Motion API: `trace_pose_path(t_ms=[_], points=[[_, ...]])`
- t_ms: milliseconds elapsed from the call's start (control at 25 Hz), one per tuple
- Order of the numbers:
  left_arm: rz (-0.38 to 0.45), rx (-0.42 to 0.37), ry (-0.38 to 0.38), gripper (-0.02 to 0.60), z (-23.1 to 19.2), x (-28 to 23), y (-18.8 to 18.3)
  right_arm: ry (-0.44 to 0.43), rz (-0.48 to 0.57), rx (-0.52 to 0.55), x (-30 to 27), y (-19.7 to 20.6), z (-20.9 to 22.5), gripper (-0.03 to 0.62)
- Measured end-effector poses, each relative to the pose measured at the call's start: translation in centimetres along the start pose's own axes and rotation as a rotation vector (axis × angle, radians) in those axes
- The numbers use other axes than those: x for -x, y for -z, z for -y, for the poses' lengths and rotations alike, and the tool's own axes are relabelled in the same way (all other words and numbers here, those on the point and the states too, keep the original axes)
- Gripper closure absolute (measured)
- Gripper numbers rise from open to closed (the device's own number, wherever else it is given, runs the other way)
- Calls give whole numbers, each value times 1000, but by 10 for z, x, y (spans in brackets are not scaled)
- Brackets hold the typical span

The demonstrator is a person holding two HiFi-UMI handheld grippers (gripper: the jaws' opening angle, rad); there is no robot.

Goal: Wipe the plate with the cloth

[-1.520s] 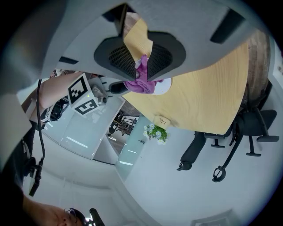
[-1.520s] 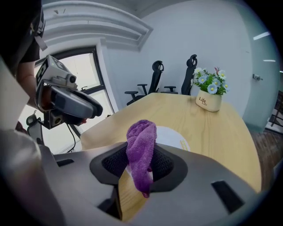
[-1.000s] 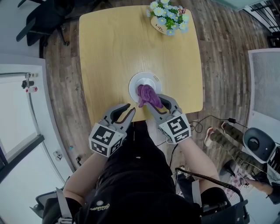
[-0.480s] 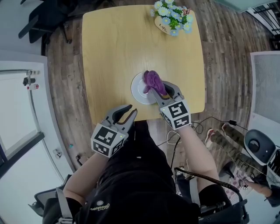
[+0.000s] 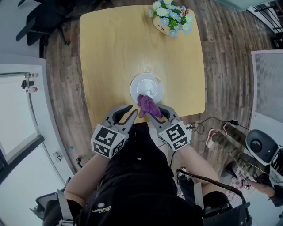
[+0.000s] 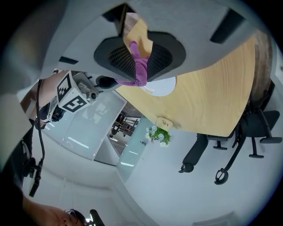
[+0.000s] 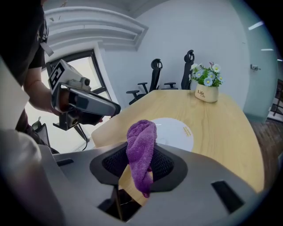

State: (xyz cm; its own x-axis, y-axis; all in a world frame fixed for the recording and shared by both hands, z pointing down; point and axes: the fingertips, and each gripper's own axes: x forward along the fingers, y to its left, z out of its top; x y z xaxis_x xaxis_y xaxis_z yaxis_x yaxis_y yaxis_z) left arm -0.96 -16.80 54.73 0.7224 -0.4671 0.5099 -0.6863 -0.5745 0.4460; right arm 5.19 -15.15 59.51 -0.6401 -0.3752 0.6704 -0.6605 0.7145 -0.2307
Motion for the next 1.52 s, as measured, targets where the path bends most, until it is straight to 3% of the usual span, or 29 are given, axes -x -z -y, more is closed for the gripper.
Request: trace_pose_path(t_ms=[200, 480, 680, 1520], points=[[-8, -4, 8, 502, 2, -3, 1, -35, 5, -19, 10, 2, -11, 465], [-12, -9, 10, 502, 3, -3, 0, 144, 129, -20, 18, -55, 74, 465], [-13, -6, 5, 502, 5, 0, 1, 178, 111, 19, -1, -69, 99, 465], [-26, -7, 20, 502, 5, -10, 3, -18, -32, -18, 15, 16, -1, 465]])
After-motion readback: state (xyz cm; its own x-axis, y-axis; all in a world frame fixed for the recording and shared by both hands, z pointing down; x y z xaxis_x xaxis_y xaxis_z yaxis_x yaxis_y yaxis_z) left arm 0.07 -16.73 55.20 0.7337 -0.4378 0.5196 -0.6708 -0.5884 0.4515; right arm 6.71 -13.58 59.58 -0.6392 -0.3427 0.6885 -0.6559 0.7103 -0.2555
